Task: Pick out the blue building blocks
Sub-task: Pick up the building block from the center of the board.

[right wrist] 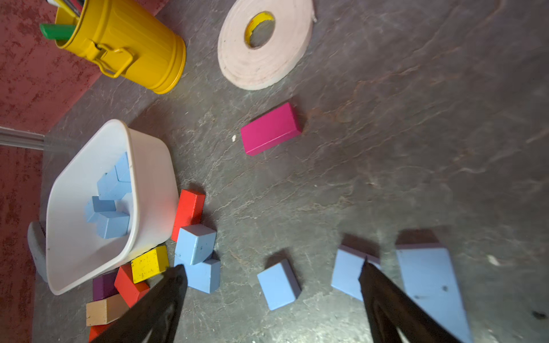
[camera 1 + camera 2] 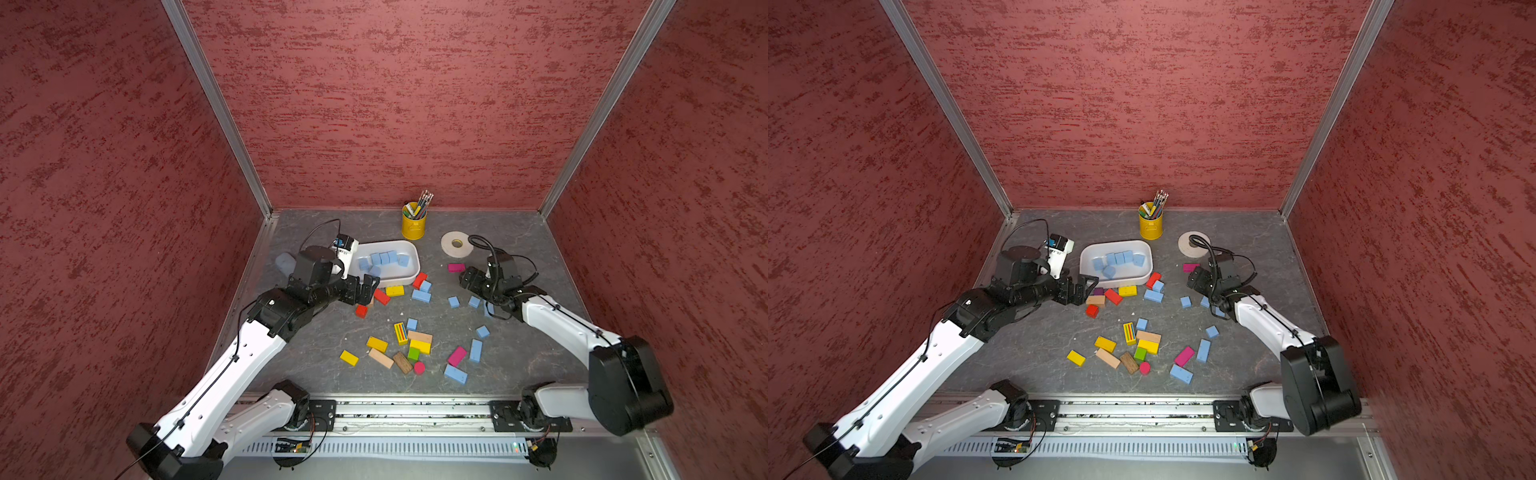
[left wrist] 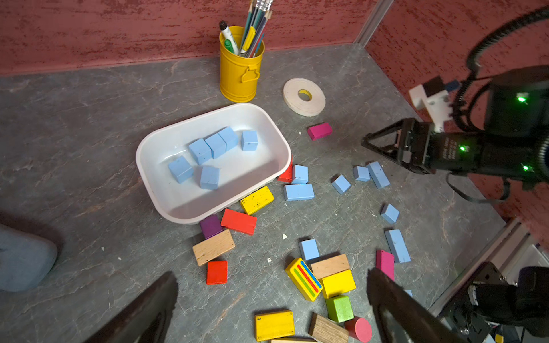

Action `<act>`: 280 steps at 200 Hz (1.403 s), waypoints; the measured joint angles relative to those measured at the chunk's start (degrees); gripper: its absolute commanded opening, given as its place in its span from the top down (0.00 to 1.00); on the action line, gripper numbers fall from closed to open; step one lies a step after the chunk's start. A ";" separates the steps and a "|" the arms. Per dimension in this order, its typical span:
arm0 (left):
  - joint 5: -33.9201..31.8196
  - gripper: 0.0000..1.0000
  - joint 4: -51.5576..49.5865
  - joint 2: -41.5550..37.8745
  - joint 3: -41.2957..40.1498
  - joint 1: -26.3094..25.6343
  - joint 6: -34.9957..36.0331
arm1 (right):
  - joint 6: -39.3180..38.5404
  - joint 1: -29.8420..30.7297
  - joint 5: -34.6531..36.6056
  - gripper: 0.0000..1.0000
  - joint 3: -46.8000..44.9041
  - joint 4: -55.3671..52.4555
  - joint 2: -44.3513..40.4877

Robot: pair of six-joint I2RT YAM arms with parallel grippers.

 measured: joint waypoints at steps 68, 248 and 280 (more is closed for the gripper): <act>1.88 0.00 -2.38 -3.96 -1.11 -1.05 5.27 | 1.25 7.04 1.79 0.23 7.72 0.22 10.93; -1.81 0.00 -1.01 -10.51 -7.58 -1.31 7.43 | 1.11 17.62 15.19 0.38 23.89 -8.22 26.67; -1.81 0.00 -1.01 -10.51 -7.63 -1.31 7.43 | 0.92 18.78 17.57 0.40 25.81 -10.14 28.39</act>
